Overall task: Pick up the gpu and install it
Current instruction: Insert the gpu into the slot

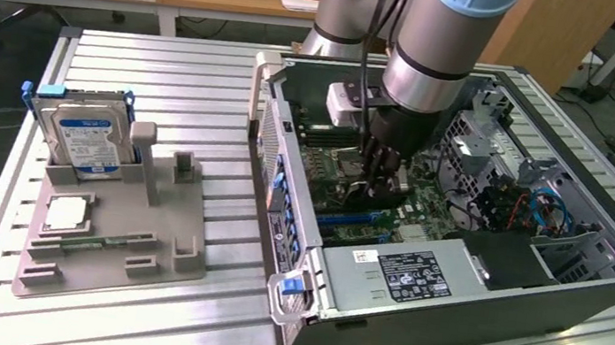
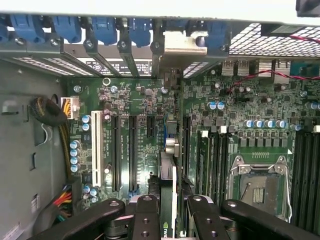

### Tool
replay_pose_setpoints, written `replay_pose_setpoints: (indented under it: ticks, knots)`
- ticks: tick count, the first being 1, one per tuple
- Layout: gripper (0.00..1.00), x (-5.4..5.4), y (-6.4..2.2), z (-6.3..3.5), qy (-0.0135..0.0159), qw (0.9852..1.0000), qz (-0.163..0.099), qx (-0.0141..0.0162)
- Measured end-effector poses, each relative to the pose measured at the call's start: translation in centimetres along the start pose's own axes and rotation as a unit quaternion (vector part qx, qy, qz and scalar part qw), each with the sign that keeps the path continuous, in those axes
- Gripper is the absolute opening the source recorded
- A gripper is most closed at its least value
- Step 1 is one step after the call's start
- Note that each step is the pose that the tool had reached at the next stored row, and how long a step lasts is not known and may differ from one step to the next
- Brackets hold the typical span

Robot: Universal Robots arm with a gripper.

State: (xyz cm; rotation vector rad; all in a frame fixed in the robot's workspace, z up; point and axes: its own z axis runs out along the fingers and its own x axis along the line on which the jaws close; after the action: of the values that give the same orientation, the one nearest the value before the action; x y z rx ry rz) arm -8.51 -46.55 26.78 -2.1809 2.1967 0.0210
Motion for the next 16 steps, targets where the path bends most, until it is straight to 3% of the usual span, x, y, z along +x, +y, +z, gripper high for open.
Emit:
replay_pose_setpoints:
  ticks: [7, 16]
  knots:
    - [0.26, 0.02, 0.29, 0.37, 0.0001, 1.0000, -0.001, 0.0031]
    - [0.26, 0.03, 0.44, 0.71, -0.0001, 1.0000, -0.001, 0.0034]
